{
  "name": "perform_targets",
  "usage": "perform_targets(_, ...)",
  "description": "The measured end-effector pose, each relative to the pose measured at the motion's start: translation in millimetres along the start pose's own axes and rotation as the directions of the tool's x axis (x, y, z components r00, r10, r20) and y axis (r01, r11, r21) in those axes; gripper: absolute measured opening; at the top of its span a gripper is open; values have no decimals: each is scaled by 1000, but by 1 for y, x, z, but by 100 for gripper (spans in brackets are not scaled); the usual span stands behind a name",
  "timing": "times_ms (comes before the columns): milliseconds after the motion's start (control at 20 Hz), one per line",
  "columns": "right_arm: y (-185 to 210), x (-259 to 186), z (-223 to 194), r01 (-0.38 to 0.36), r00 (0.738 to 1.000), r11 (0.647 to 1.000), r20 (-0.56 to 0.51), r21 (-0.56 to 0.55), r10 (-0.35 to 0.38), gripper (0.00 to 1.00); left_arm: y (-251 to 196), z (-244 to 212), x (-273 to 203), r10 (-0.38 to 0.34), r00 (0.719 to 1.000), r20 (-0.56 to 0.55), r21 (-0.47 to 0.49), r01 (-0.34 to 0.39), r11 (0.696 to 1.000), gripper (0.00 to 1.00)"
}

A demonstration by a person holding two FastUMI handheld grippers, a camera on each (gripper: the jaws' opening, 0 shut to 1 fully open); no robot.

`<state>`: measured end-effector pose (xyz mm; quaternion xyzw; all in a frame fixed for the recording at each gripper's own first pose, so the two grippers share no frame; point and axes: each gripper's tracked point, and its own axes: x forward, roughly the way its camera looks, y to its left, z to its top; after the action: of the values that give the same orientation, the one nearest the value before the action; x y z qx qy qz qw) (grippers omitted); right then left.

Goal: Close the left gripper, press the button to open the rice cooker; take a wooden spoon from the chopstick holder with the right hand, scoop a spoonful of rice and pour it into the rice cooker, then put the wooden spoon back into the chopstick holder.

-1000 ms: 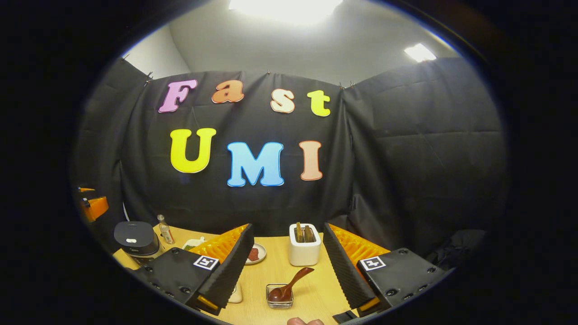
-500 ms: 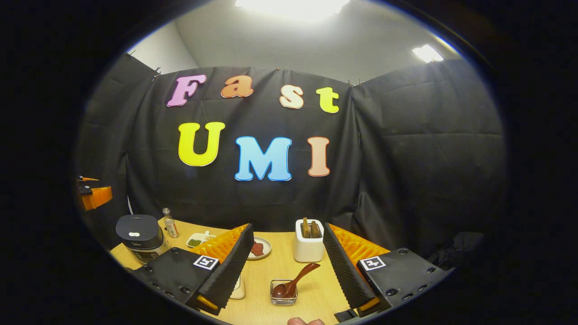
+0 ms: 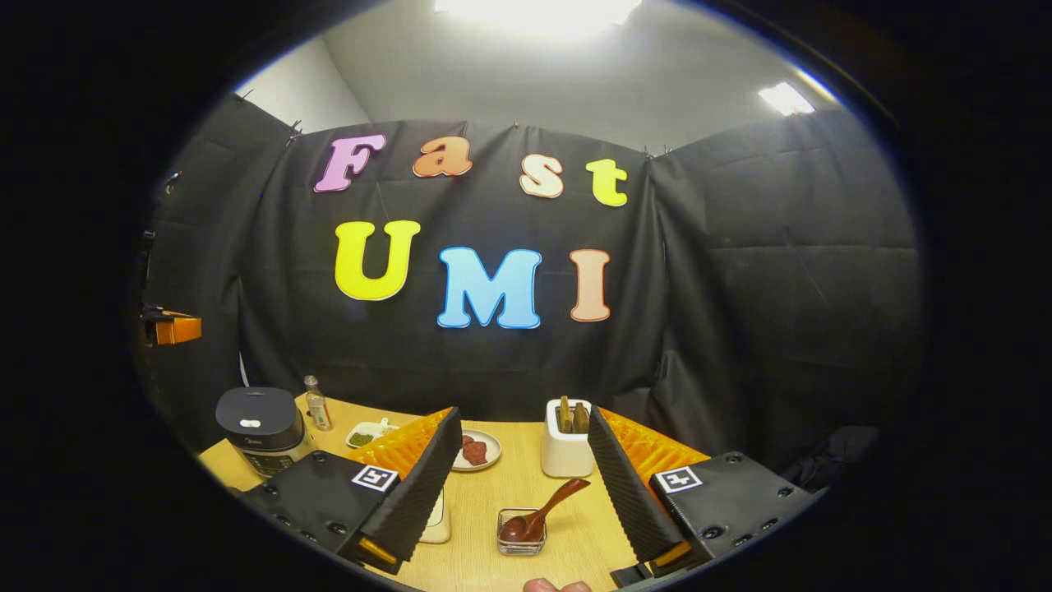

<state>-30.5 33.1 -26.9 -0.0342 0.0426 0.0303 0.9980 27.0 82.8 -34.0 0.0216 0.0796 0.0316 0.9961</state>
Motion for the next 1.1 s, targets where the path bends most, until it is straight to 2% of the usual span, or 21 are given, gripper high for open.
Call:
perform_targets(50,-1,0,1,4,1000,1000,2,1,-4,98,12,0,4,29,1000,2,12,-29,1000,14)
perform_targets(100,-1,1,3,7,1000,1000,5,2,-7,97,15,4,7,19,1000,-2,9,-19,1000,5)
perform_targets(300,-6,1,4,29,1000,1000,5,-8,-29,97,19,-13,28,-43,997,-62,-30,41,999,0)
perform_targets(450,-10,0,0,46,999,999,-5,-8,-46,98,12,-40,57,-109,985,-137,-70,100,993,1)
perform_targets(550,-14,-1,-2,60,998,998,-11,-7,-60,97,14,-58,78,-118,977,-178,-55,110,992,1)
perform_targets(750,-21,-4,-9,90,995,996,-28,-5,-91,98,22,-98,103,-130,952,-278,-91,109,990,1)
perform_targets(1000,-25,-10,-22,113,992,994,-61,7,-113,98,21,-160,122,-200,880,-432,-201,122,972,1)
perform_targets(1100,-28,-11,-26,124,990,992,-76,15,-123,97,24,-188,128,-198,857,-475,-198,115,973,1)
